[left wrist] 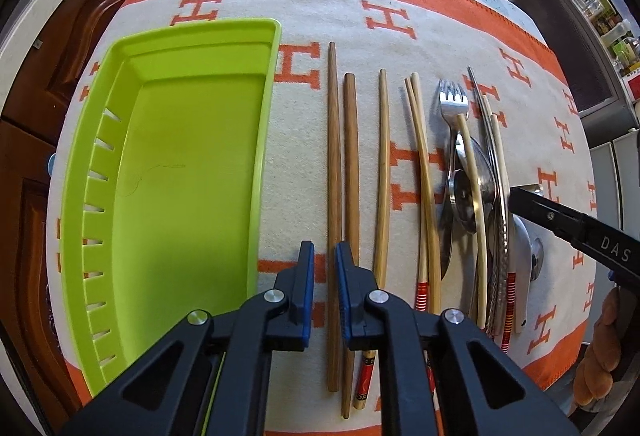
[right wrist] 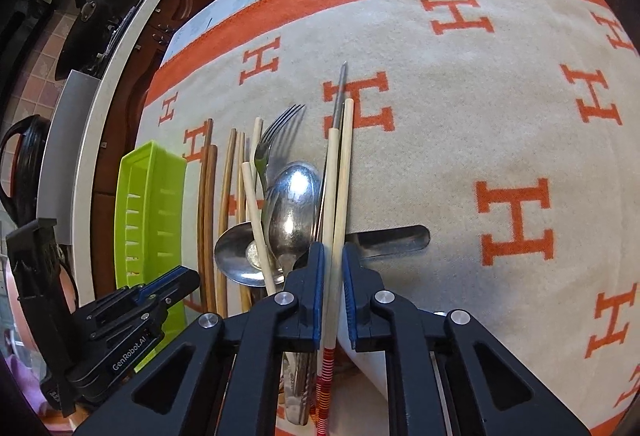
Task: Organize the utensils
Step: 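Grasp a plain wooden chopstick with the left tool while the right tool grasps a red-striped chopstick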
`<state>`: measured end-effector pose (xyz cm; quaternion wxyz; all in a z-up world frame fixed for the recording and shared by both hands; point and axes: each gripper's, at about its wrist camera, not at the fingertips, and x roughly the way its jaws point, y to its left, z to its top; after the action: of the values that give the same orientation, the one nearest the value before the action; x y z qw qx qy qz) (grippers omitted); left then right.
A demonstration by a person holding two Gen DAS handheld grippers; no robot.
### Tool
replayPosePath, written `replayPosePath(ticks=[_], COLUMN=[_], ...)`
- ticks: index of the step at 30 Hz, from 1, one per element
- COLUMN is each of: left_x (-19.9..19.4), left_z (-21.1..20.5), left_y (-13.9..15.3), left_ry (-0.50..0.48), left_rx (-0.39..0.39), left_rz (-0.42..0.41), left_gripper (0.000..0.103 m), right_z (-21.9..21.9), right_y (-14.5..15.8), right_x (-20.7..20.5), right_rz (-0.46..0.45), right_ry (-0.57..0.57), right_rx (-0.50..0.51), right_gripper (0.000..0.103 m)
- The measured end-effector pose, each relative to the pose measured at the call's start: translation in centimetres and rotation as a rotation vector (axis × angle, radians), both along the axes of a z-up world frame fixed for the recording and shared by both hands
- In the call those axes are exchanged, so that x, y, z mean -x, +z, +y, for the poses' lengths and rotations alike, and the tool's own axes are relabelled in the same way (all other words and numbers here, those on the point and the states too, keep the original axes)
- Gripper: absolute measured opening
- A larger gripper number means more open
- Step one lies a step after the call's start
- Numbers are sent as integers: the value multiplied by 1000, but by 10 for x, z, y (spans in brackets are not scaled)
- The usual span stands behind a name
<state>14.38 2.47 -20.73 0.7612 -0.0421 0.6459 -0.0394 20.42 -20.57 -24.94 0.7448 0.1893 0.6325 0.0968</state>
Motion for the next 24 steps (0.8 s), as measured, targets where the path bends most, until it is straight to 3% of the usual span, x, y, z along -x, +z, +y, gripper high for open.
replayPosePath(ticks=[6,17,24], left_x=[-13,-46,-50], left_z=[-11,-54,-59], left_y=[-4,-15,-15], left_ry=[3,-28,-13], left_rx=[-20,-152,-149], left_rz=[23,14,14], left_gripper=[10,12,13], right_z=[-2,-13,-14], right_y=[6,6,4], right_x=[5,14,10], right_rz=[-25,-20,3], right_ry=[-7,-12,-17], right_rx=[6,-29,-53], right_gripper=[0,0,2])
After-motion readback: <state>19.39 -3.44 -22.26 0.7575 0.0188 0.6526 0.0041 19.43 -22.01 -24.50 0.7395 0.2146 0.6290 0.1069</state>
